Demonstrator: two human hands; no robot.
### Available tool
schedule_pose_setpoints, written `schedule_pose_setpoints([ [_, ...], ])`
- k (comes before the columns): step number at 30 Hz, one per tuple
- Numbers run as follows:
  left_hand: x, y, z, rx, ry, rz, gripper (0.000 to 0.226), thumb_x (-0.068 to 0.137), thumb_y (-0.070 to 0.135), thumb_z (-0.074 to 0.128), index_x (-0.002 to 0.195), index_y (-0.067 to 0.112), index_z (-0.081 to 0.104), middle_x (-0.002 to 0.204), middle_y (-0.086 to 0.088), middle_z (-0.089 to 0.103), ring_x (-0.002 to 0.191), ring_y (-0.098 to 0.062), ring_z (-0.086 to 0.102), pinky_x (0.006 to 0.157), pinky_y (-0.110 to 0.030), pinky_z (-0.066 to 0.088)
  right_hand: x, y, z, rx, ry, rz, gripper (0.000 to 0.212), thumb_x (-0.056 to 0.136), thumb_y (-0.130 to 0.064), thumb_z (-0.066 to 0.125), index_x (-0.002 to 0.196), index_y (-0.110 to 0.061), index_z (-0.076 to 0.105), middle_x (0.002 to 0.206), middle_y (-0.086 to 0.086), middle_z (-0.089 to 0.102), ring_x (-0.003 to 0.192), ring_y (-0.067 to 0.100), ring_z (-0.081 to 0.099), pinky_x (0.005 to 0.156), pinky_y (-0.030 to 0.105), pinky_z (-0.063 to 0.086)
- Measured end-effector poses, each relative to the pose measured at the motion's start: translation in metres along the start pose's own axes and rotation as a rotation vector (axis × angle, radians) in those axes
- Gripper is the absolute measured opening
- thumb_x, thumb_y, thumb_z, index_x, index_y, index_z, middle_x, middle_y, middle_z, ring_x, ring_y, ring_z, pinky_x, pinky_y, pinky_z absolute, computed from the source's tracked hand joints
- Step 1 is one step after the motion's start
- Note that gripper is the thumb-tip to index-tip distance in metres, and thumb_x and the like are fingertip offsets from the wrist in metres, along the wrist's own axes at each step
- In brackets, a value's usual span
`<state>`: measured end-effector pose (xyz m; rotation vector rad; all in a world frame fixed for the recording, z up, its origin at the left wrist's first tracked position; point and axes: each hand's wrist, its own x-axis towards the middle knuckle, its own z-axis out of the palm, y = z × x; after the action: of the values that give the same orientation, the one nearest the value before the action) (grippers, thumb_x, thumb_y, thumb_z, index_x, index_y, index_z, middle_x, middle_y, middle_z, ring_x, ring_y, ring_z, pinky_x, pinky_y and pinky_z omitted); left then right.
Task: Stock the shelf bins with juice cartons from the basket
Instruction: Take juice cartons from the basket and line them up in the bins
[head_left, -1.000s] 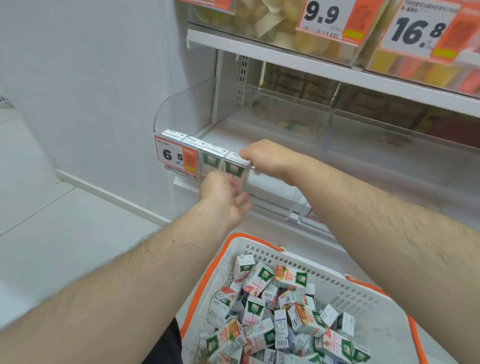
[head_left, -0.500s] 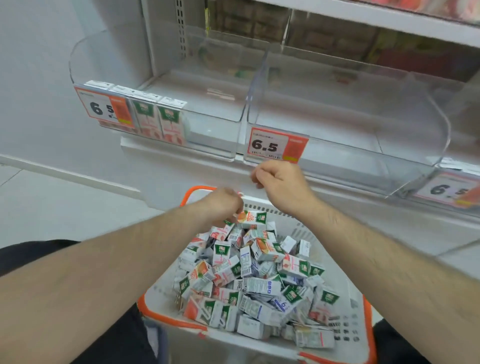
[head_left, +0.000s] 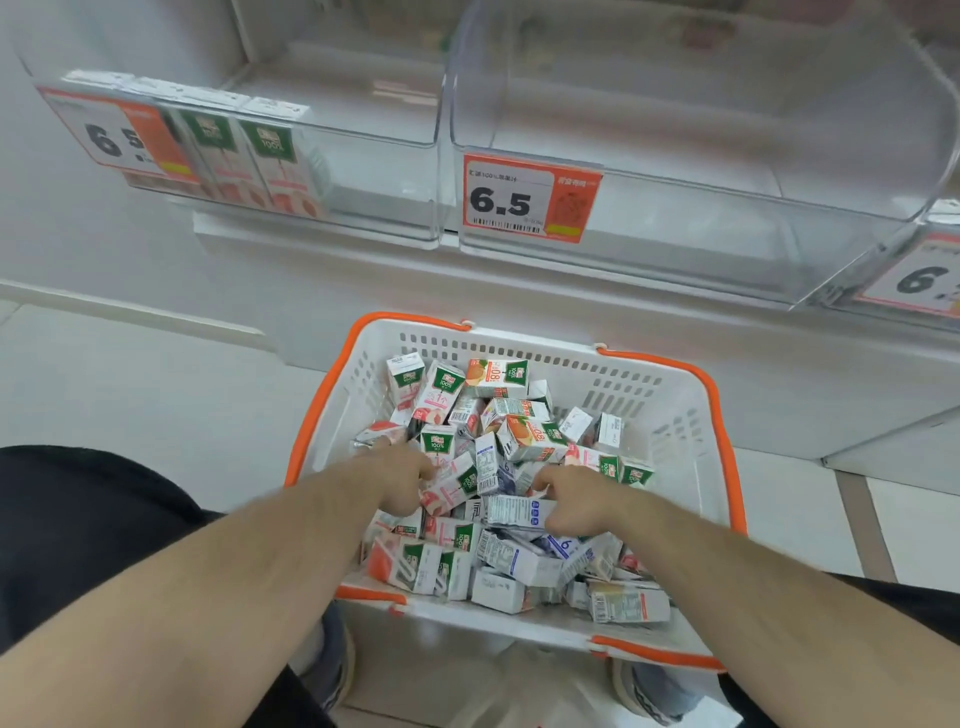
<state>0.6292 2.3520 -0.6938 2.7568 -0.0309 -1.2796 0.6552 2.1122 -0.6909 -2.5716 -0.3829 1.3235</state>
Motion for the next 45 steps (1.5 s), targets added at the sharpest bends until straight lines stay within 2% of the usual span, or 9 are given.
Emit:
schedule_pose_setpoints([
  [9, 0.011, -0.012, 0.005, -0.118, 0.059, 0.031, 0.047, 0.077, 0.009, 0.076, 0.115, 0.031, 0.061, 0.135, 0.001, 0.05, 0.1, -0.019, 0.056, 0.077, -0.027, 0.047, 0.011, 0.001, 0.016, -0.176, 0.11, -0.051, 0.029, 0.086, -0.03, 0.069, 0.111, -0.021, 0.058, 0.109, 0.003, 0.061, 0.097, 0.024, 0.059, 0.082, 0.037, 0.052],
  [13, 0.009, -0.021, -0.01, -0.511, 0.119, -0.003, 0.04, 0.07, 0.021, 0.084, 0.102, 0.031, 0.061, 0.133, -0.002, 0.051, 0.096, -0.016, 0.059, 0.078, -0.028, 0.047, -0.003, -0.003, -0.009, -0.003, 0.021, -0.046, 0.034, 0.091, -0.027, 0.067, 0.122, -0.015, 0.059, 0.099, 0.003, 0.062, 0.088, 0.02, 0.061, 0.07, 0.028, 0.044],
  [16, 0.004, -0.02, -0.026, -1.084, 0.14, -0.027, 0.046, 0.078, 0.024, 0.08, 0.116, 0.011, 0.059, 0.112, -0.007, 0.067, 0.095, -0.021, 0.067, 0.085, -0.037, 0.056, -0.017, -0.001, -0.033, 0.215, -0.021, -0.032, 0.012, 0.093, -0.022, 0.065, 0.099, -0.014, 0.06, 0.079, -0.004, 0.05, 0.068, 0.009, 0.049, 0.06, 0.027, 0.036],
  [20, -0.011, -0.004, -0.053, -1.599, 0.146, 0.096, 0.018, 0.092, 0.024, 0.065, 0.093, 0.007, 0.058, 0.084, -0.007, 0.072, 0.09, -0.02, 0.069, 0.094, -0.044, 0.054, -0.031, 0.006, -0.063, 0.614, -0.062, -0.029, 0.036, 0.094, -0.011, 0.062, 0.127, -0.001, 0.052, 0.103, 0.003, 0.066, 0.088, 0.013, 0.069, 0.083, 0.035, 0.053],
  [26, -0.037, 0.018, -0.082, -2.014, 0.149, 0.175, 0.033, 0.093, 0.031, 0.061, 0.112, 0.004, 0.063, 0.105, -0.016, 0.07, 0.088, -0.025, 0.07, 0.064, -0.03, 0.061, -0.071, 0.011, -0.112, 0.868, -0.136, -0.137, 0.048, 0.083, -0.013, 0.07, 0.125, -0.003, 0.051, 0.115, 0.008, 0.062, 0.09, 0.023, 0.073, 0.072, 0.027, 0.05],
  [28, -0.046, 0.025, -0.09, -2.066, 0.124, 0.217, 0.038, 0.093, 0.036, 0.059, 0.112, 0.003, 0.062, 0.103, -0.017, 0.07, 0.089, -0.027, 0.07, 0.063, -0.031, 0.061, -0.087, 0.014, -0.129, 0.833, -0.117, -0.13, 0.071, 0.077, -0.02, 0.075, 0.139, -0.006, 0.043, 0.122, 0.008, 0.06, 0.086, 0.026, 0.073, 0.064, 0.025, 0.054],
  [32, -0.06, 0.041, -0.101, -2.117, 0.062, 0.283, 0.041, 0.092, 0.039, 0.058, 0.115, 0.005, 0.06, 0.104, -0.019, 0.069, 0.094, -0.03, 0.068, 0.065, -0.037, 0.061, -0.119, 0.022, -0.154, 0.827, 0.033, -0.135, 0.062, 0.09, -0.012, 0.064, 0.145, -0.01, 0.036, 0.118, 0.009, 0.061, 0.07, 0.025, 0.073, 0.047, 0.024, 0.051],
  [39, -0.067, 0.061, -0.108, -2.119, 0.095, 0.206, 0.019, 0.089, 0.022, 0.048, 0.087, 0.011, 0.063, 0.075, -0.012, 0.069, 0.074, -0.024, 0.059, 0.06, -0.031, 0.046, -0.155, 0.02, -0.16, 0.837, 0.299, -0.349, 0.043, 0.083, 0.021, 0.059, 0.108, -0.013, 0.065, 0.094, 0.01, 0.072, 0.072, 0.023, 0.073, 0.057, 0.027, 0.06],
  [45, -0.071, 0.08, -0.118, -1.246, 0.306, 0.341, 0.014, 0.087, 0.001, 0.059, 0.079, 0.011, 0.066, 0.064, -0.005, 0.058, 0.053, -0.017, 0.053, 0.051, -0.025, 0.035, -0.149, 0.019, -0.154, 0.386, 0.697, -0.42, 0.047, 0.069, 0.005, 0.069, 0.087, -0.038, 0.068, 0.108, 0.005, 0.066, 0.087, 0.022, 0.069, 0.072, 0.043, 0.06],
])
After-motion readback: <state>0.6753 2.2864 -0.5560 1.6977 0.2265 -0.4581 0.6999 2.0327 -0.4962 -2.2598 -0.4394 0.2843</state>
